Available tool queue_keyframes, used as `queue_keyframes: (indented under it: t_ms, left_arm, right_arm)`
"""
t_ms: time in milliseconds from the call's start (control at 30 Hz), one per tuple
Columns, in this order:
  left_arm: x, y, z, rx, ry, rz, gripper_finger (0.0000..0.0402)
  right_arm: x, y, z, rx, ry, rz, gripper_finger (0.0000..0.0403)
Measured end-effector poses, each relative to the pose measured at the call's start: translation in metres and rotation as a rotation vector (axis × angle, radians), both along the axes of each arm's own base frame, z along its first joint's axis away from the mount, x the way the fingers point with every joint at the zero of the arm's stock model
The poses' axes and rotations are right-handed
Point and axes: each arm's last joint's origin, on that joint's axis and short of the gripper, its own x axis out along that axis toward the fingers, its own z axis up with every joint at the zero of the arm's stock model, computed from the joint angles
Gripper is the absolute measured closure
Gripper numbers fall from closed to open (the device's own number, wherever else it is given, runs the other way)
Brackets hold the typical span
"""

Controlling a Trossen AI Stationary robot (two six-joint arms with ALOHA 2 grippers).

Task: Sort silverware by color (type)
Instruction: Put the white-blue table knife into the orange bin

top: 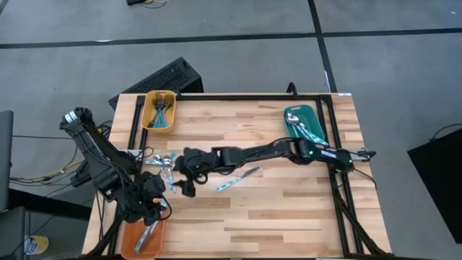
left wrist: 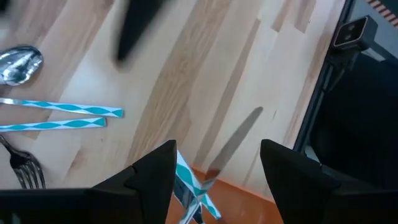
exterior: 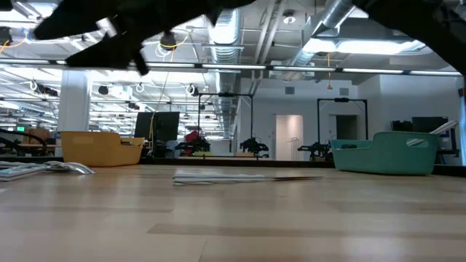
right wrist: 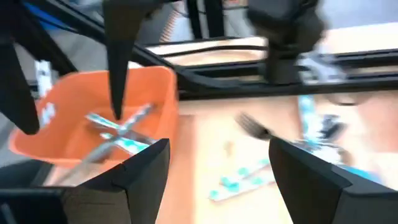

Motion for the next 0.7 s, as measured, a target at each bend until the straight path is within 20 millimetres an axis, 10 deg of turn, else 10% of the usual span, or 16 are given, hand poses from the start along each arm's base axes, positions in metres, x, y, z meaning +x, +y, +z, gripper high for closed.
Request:
queue_keyframes:
  t_ms: [367,700]
  left_arm:
    - [-0.011,-0.033,-0.004,0.049,-0.171,-0.098,0.0182]
    - [0.008,-0.075,-0.079,0.418,-0.03,-0.223,0.0186]
  right_arm:
    - [-0.042,0.012,0.025,-0.148,0.299,0.072,0.0142]
    - [-0.044,0.046,0.026,-0.131,0.17,0.064,0.0179]
